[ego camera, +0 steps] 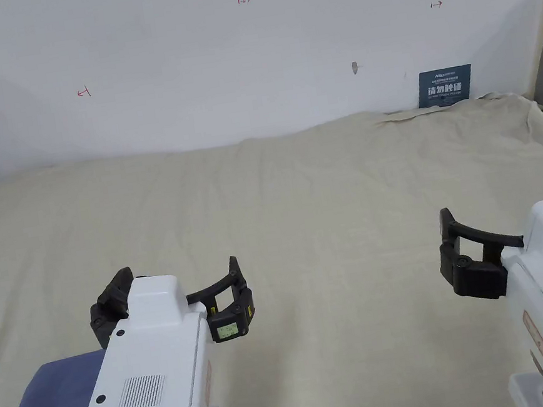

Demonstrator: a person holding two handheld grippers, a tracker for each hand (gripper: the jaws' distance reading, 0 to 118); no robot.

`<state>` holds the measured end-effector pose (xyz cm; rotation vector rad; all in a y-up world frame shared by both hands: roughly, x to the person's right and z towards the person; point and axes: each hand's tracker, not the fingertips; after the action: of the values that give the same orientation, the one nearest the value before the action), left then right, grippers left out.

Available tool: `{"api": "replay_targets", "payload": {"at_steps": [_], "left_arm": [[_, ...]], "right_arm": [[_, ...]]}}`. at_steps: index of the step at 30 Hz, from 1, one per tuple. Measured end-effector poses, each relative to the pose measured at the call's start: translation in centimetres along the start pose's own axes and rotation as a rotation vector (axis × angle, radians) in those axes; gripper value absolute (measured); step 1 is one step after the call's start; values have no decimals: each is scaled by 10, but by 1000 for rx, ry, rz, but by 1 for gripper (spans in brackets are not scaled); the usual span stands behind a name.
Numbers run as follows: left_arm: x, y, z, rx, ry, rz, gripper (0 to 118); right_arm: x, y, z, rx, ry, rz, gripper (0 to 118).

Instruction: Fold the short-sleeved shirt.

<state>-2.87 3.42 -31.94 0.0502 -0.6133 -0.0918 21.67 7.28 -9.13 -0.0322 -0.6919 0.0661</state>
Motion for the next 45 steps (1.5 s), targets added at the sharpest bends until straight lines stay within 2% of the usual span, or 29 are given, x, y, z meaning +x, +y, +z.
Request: {"api": "replay_targets", "payload": {"at_steps": [25, 30, 34, 36, 39, 45], "left_arm": [[-3, 1, 1, 4, -3, 5, 118], [-5, 3, 2, 9, -2, 8, 118], [-6, 4, 3, 12, 3, 17, 118], [-7, 4, 2, 10, 4, 24, 118], [-7, 4, 3, 10, 6, 26, 118], [-7, 3, 4, 6, 6, 21, 118]], "right_arm": [[-3, 5, 3, 0, -1, -11, 110], [-4, 15, -2, -137, -59, -113, 110], [-10, 23, -10, -304, -187, -133, 110], [-10, 28, -14, -396, -202, -150, 110], [-10, 29, -15, -412, -172, -147, 110], [-18, 26, -9, -352, -188, -101, 110]]}}
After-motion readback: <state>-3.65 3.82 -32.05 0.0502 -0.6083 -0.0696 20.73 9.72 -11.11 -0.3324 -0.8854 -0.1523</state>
